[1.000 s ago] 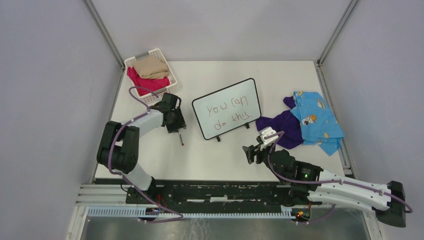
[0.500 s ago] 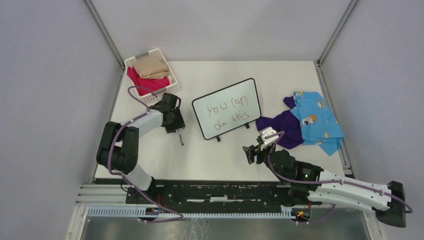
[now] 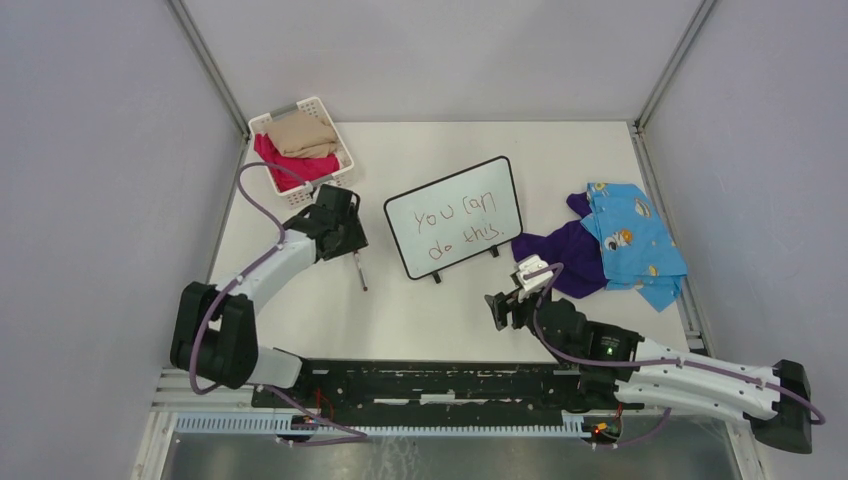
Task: Write a sentence on the whiteboard
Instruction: Reset both arms
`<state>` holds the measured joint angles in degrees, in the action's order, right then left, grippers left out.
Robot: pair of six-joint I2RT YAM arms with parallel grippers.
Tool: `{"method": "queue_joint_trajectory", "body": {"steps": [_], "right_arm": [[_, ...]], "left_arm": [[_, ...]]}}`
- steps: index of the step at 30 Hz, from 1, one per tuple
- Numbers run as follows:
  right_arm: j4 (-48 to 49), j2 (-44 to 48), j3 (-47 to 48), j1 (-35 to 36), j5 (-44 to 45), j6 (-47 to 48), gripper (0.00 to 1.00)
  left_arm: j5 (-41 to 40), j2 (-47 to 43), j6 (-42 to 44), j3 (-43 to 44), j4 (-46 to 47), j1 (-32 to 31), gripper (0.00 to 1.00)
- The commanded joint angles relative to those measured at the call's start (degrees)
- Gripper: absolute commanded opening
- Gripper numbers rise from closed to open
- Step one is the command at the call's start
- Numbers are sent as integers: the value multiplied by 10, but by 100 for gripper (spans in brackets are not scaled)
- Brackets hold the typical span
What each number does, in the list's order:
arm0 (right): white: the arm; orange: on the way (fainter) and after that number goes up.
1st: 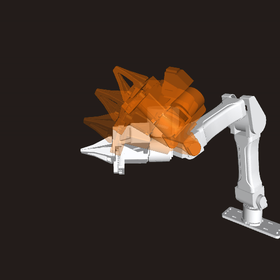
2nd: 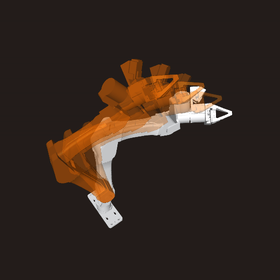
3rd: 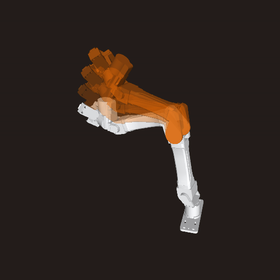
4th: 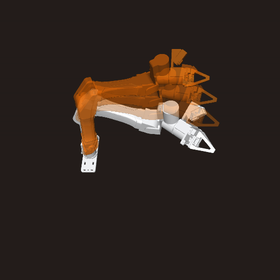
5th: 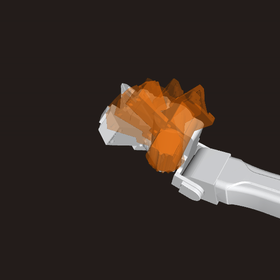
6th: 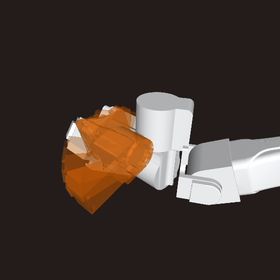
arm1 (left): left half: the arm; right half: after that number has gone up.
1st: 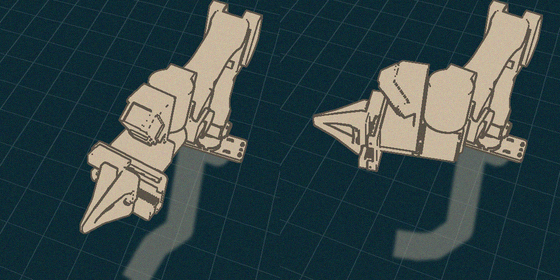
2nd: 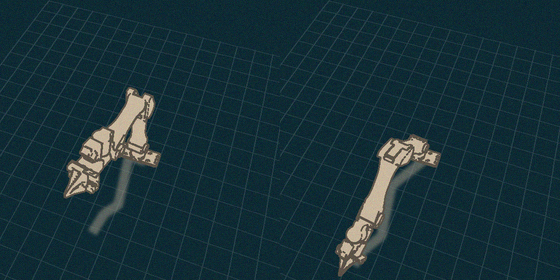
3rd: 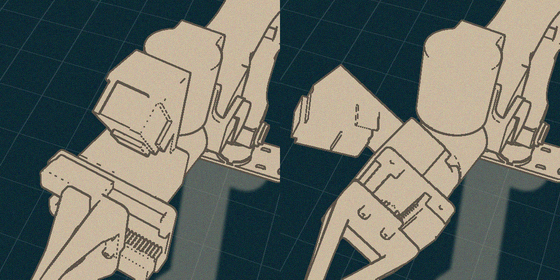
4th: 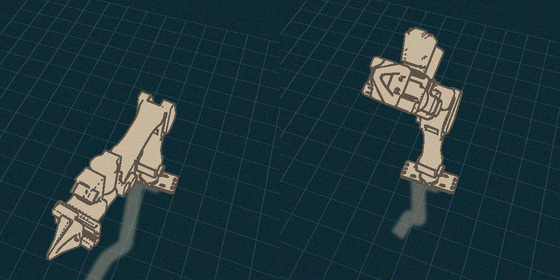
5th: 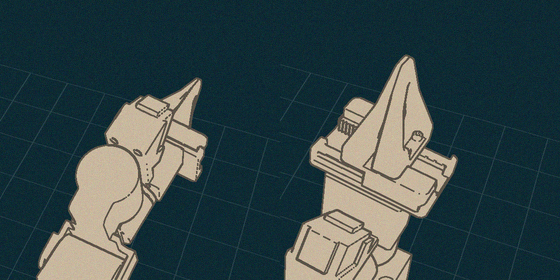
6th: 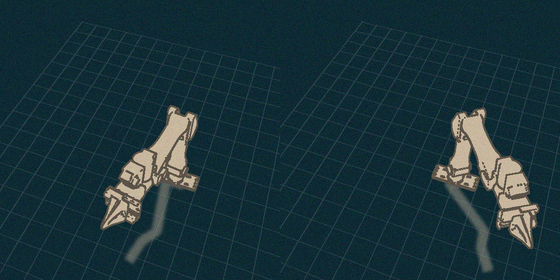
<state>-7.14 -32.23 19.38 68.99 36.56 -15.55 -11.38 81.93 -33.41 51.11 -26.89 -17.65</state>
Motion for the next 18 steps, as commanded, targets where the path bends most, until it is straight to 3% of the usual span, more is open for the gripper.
{"method": "queue_joint_trajectory", "body": {"steps": [1, 7, 10, 18], "right_arm": [[35, -30, 16, 1, 21, 19, 78], [37, -129, 60, 2, 147, -27, 82], [26, -175, 115, 2, 209, -41, 85], [164, -208, 251, 1, 265, 187, 90]], "left_arm": [[-72, -84, 13, -7, 12, -34, 64], [-170, -216, 67, -31, 61, -144, 65], [-154, -260, 82, -33, 79, -170, 65], [-135, -270, 89, 125, 67, -171, 72]]}}
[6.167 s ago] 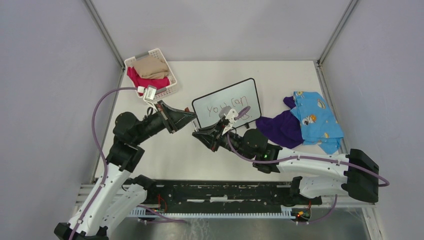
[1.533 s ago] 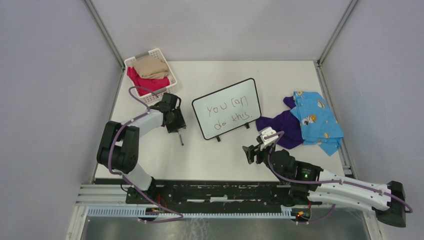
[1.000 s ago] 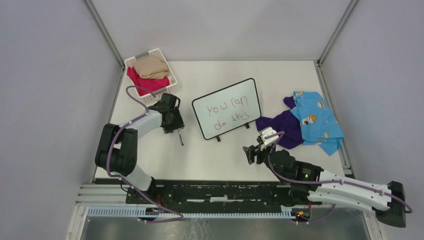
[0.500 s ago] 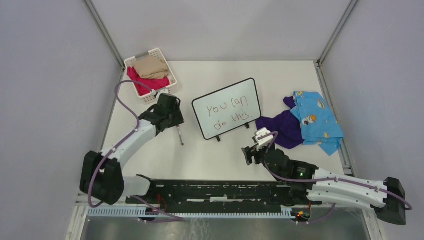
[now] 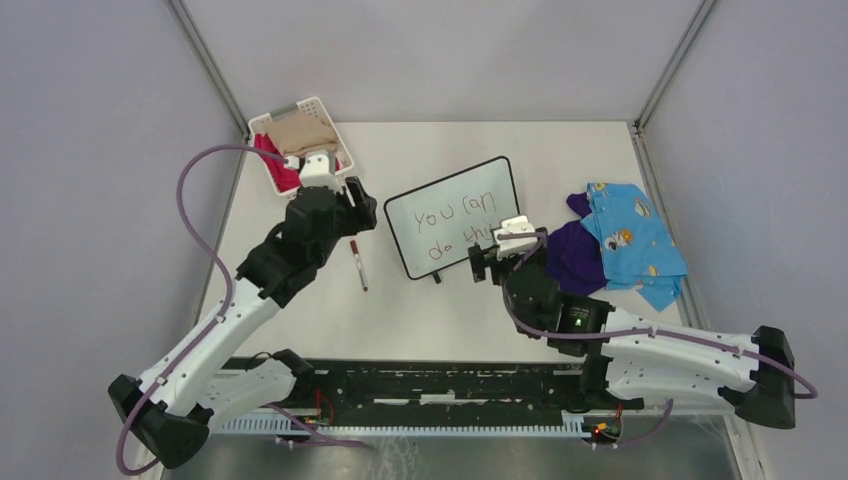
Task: Write a sentence on the whiteboard
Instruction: Reset both arms
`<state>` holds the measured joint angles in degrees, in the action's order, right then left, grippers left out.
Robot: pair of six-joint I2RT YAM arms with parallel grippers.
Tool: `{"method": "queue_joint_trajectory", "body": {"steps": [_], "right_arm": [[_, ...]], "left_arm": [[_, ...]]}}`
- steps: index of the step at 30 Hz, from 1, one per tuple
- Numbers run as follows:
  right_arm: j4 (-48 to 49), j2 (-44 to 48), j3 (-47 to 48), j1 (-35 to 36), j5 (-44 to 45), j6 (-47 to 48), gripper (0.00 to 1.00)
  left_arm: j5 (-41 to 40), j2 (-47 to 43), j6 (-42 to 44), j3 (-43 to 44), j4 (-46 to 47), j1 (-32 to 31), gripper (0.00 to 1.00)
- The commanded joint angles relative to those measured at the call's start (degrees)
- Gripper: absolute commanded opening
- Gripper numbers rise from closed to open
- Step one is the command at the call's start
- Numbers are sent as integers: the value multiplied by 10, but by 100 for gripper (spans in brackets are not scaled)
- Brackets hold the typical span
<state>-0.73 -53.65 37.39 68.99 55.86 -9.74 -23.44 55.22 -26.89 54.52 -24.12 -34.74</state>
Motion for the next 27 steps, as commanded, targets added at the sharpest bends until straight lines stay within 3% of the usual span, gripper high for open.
{"method": "queue_joint_trajectory", "body": {"steps": [1, 5, 8, 13, 18, 22, 27], "right_arm": [[121, 13, 81, 1, 63, 153, 91], [182, 56, 101, 2, 35, 203, 91], [241, 99, 87, 2, 69, 252, 91], [338, 186, 4, 1, 153, 383, 92], [251, 285, -72, 2, 111, 330, 93], [265, 334, -135, 2, 119, 292, 94], [273, 330, -172, 1, 119, 256, 94]], "left_arm": [[-24, 1, 13, 107, 43, 0, 77], [-94, 33, -44, 145, 33, -1, 99], [-130, 59, -68, 133, 34, -16, 100], [-109, 94, 7, 118, 48, -26, 100], [-71, 50, 69, 45, 119, -26, 100], [-26, -7, 106, -2, 159, -26, 100], [-37, -32, 120, -23, 160, -36, 100]]}}
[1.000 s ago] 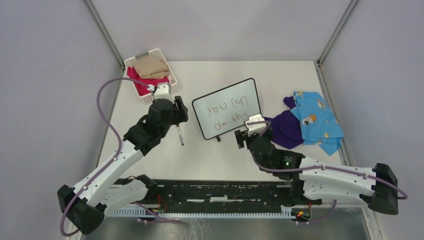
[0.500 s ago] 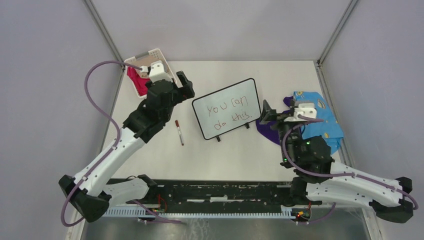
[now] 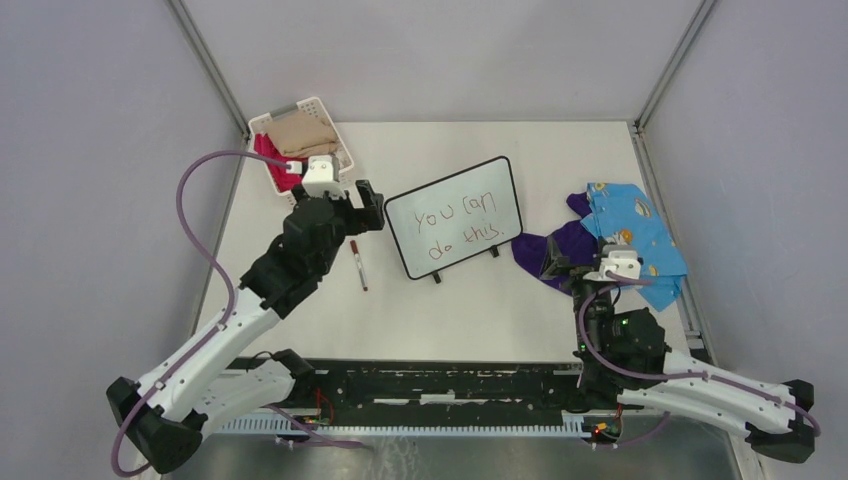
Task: Write a sentence on the whiteboard
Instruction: Reset both arms
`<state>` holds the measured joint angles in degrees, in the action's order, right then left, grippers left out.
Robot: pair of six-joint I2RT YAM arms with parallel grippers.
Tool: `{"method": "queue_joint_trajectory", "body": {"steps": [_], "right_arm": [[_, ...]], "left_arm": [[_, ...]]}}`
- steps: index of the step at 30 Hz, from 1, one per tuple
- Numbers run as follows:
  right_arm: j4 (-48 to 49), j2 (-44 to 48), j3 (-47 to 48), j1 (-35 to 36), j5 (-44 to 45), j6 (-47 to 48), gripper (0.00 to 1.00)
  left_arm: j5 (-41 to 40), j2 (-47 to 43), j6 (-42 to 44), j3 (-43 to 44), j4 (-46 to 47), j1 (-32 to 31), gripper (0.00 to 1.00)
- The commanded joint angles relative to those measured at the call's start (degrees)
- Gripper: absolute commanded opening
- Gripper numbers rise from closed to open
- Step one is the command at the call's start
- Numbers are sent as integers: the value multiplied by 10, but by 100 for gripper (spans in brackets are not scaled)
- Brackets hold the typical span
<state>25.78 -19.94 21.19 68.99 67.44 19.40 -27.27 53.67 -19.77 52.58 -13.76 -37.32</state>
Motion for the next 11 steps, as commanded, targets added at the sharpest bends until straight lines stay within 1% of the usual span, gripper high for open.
{"method": "queue_joint_trajectory", "body": {"steps": [1, 7, 11], "right_arm": [[1, -15, -6, 1, 4, -42, 94], [-16, -46, 1, 2, 2, -68, 95], [-28, -62, -5, 1, 0, -88, 97]], "left_arm": [[0, -14, 51, -1, 53, -12, 100], [17, -14, 60, -2, 48, -17, 99], [5, -22, 73, -12, 57, -19, 100]]}}
